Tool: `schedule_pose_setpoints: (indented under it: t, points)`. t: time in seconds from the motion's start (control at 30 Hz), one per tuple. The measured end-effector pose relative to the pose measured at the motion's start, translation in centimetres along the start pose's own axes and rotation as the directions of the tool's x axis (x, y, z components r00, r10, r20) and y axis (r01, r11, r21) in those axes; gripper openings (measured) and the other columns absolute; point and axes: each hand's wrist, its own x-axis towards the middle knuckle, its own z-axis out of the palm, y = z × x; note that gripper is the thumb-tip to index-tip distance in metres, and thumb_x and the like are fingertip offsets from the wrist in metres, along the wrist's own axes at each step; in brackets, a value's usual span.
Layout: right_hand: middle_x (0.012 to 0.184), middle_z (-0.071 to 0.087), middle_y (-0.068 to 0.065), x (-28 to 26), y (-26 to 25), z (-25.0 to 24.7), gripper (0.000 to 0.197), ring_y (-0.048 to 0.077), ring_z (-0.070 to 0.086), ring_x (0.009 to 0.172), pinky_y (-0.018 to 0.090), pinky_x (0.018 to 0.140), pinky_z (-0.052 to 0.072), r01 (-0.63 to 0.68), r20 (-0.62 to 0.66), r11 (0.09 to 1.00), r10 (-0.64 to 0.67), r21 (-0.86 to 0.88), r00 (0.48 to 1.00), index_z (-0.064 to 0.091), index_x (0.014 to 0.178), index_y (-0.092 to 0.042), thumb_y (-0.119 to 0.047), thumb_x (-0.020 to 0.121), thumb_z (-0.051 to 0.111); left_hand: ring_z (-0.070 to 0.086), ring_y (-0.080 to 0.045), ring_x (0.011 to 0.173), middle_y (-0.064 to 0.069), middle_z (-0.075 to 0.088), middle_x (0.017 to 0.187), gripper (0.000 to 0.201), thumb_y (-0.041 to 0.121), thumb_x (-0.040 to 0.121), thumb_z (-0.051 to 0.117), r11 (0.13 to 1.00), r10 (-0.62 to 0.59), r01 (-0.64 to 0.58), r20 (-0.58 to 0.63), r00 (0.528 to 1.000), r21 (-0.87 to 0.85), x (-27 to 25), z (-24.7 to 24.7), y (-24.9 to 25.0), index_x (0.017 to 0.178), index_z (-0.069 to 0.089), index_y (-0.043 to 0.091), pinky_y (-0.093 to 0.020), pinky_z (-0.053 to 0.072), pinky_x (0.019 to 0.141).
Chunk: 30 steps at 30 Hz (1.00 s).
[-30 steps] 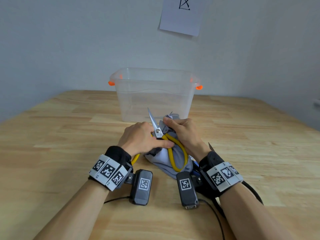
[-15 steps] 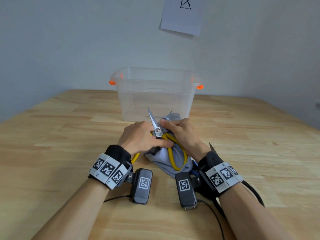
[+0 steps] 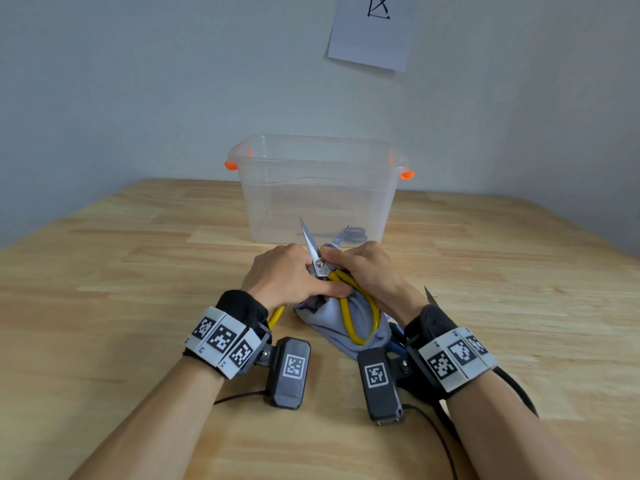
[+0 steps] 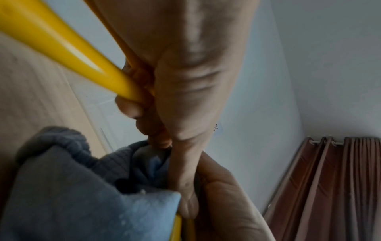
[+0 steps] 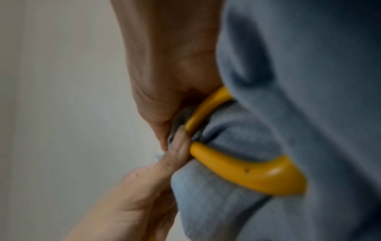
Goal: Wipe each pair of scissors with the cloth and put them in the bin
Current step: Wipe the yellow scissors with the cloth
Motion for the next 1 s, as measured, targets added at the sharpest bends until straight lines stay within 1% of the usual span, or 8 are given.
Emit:
schedule_pose_setpoints:
  t: [0.1, 0.23, 0.3, 0.4, 0.53, 0.63, 0.8, 1.0]
  points:
    - [0.067, 0.060, 0.032, 0.07, 0.22, 0.44, 0.043, 0.022, 0.047, 0.063, 0.038, 0.061, 0.038, 0.060, -0.061, 0.998, -0.060, -0.002, 0.996, 0.074, 0.074, 0.007, -0.032, 0.092, 0.069, 0.050, -0.011, 0.058, 0.008, 0.049, 0.056, 0.057, 0.075, 0.062, 0.075, 0.999, 0.014, -0.014, 0.003, 1.000, 0.040, 0.08, -0.07, -0.04, 0.057, 0.051, 0.023, -0.031, 0.029, 0.052]
    - [0.057, 0.053, 0.013, 0.21, 0.34, 0.63, 0.059, 0.020, 0.043, 0.058, 0.041, 0.057, 0.038, 0.104, -0.123, 0.994, -0.099, 0.036, 0.987, 0.065, 0.065, 0.011, -0.044, 0.086, 0.070, 0.047, -0.011, 0.055, 0.007, 0.046, 0.053, 0.061, 0.075, 0.062, 0.075, 0.998, 0.029, -0.028, -0.011, 1.000, 0.052, -0.13, -0.21, 0.07, 0.053, 0.044, 0.024, -0.032, 0.027, 0.051]
    - [0.060, 0.047, 0.012, 0.59, 0.79, 0.68, 0.077, 0.022, 0.038, 0.059, 0.047, 0.053, 0.036, 0.131, -0.157, 0.991, -0.124, 0.039, 0.980, 0.053, 0.066, 0.019, -0.056, 0.076, 0.069, 0.046, -0.012, 0.054, 0.007, 0.045, 0.052, 0.062, 0.075, 0.062, 0.075, 0.998, 0.030, -0.029, -0.011, 0.999, 0.052, -0.19, -0.23, 0.15, 0.052, 0.041, 0.024, -0.032, 0.027, 0.051]
    - [0.062, 0.049, 0.014, 0.49, 0.56, 0.84, 0.078, 0.022, 0.042, 0.060, 0.045, 0.054, 0.038, 0.097, -0.153, 0.994, -0.088, 0.053, 0.984, 0.053, 0.067, 0.020, -0.056, 0.075, 0.070, 0.044, -0.012, 0.053, 0.008, 0.043, 0.050, 0.063, 0.074, 0.062, 0.076, 0.999, 0.025, -0.024, -0.015, 1.000, 0.039, -0.23, -0.24, 0.20, 0.050, 0.040, 0.024, -0.032, 0.026, 0.050]
    - [0.058, 0.054, 0.011, -0.02, 0.19, 0.15, 0.051, 0.017, 0.048, 0.058, 0.033, 0.060, 0.041, -0.025, -0.017, 1.000, 0.025, -0.005, 1.000, 0.066, 0.062, 0.005, -0.036, 0.091, 0.070, 0.051, -0.013, 0.058, 0.009, 0.047, 0.054, 0.057, 0.075, 0.062, 0.075, 0.999, 0.015, -0.015, 0.010, 1.000, 0.035, -0.05, 0.03, -0.12, 0.054, 0.046, 0.027, -0.032, 0.030, 0.052]
    - [0.050, 0.051, 0.003, -0.02, 0.10, -0.15, 0.051, 0.011, 0.044, 0.051, 0.027, 0.054, 0.038, -0.034, 0.016, 0.998, 0.035, -0.049, 0.999, 0.065, 0.045, -0.014, -0.033, 0.092, 0.069, 0.055, -0.013, 0.064, 0.009, 0.052, 0.059, 0.055, 0.079, 0.061, 0.073, 0.999, 0.013, -0.015, 0.022, 1.000, 0.048, 0.12, 0.11, -0.25, 0.062, 0.053, 0.027, -0.032, 0.032, 0.053]
    - [0.058, 0.044, 0.013, 0.20, 0.42, 0.38, 0.061, 0.024, 0.035, 0.059, 0.040, 0.058, 0.031, 0.067, -0.046, 0.998, -0.067, 0.000, 0.997, 0.056, 0.064, 0.018, -0.035, 0.092, 0.069, 0.049, -0.010, 0.059, 0.009, 0.047, 0.057, 0.057, 0.077, 0.062, 0.074, 0.997, 0.017, -0.017, 0.006, 1.000, 0.070, -0.01, -0.04, -0.01, 0.056, 0.047, 0.027, -0.031, 0.030, 0.052]
    - [0.061, 0.049, 0.017, 0.56, 0.90, 0.30, 0.081, 0.024, 0.040, 0.059, 0.045, 0.054, 0.036, 0.099, -0.103, 0.995, -0.097, 0.012, 0.990, 0.052, 0.070, 0.021, -0.058, 0.075, 0.067, 0.045, -0.012, 0.054, 0.009, 0.043, 0.053, 0.064, 0.076, 0.061, 0.075, 0.997, 0.021, -0.022, 0.013, 1.000, 0.073, -0.17, -0.13, 0.24, 0.052, 0.038, 0.025, -0.032, 0.027, 0.052]
